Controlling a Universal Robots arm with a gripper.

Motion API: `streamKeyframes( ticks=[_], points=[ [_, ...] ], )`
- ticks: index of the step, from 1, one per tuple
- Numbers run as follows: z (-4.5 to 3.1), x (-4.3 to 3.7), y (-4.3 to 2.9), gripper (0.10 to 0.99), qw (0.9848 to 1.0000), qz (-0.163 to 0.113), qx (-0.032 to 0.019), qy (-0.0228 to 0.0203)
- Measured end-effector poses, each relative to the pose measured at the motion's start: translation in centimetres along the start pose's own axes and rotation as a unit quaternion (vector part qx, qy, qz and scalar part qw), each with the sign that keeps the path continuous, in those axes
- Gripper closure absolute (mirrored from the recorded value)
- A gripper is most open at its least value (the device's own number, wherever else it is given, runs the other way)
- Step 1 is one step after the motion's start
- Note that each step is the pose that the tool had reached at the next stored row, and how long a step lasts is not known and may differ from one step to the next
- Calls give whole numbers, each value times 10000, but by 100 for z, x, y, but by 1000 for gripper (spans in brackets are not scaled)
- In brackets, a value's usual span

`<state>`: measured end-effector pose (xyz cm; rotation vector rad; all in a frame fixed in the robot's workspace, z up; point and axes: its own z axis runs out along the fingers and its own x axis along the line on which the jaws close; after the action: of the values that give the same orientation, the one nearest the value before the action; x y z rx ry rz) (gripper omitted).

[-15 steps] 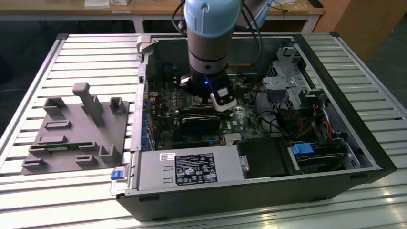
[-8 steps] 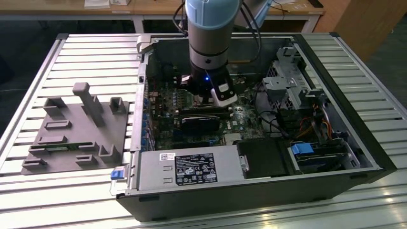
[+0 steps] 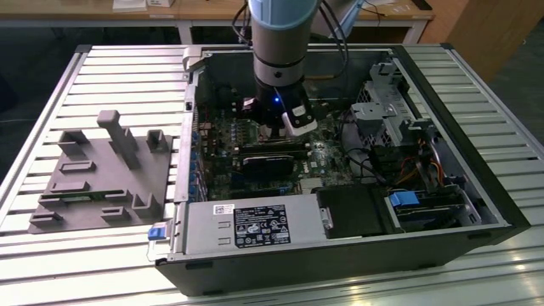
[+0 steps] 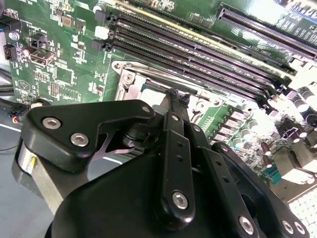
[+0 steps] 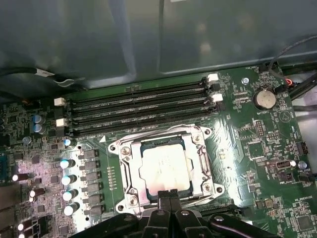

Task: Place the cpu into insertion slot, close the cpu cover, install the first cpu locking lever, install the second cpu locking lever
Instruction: 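Install the second cpu locking lever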

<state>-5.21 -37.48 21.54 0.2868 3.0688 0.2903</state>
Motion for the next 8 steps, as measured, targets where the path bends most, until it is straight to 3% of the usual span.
streamKeyframes(
  ticks=[3,8],
  points=[
    [8,-4,41,980,10000,-4,59,-9],
    [9,-5,49,980,10000,-4,67,-11]
  ],
)
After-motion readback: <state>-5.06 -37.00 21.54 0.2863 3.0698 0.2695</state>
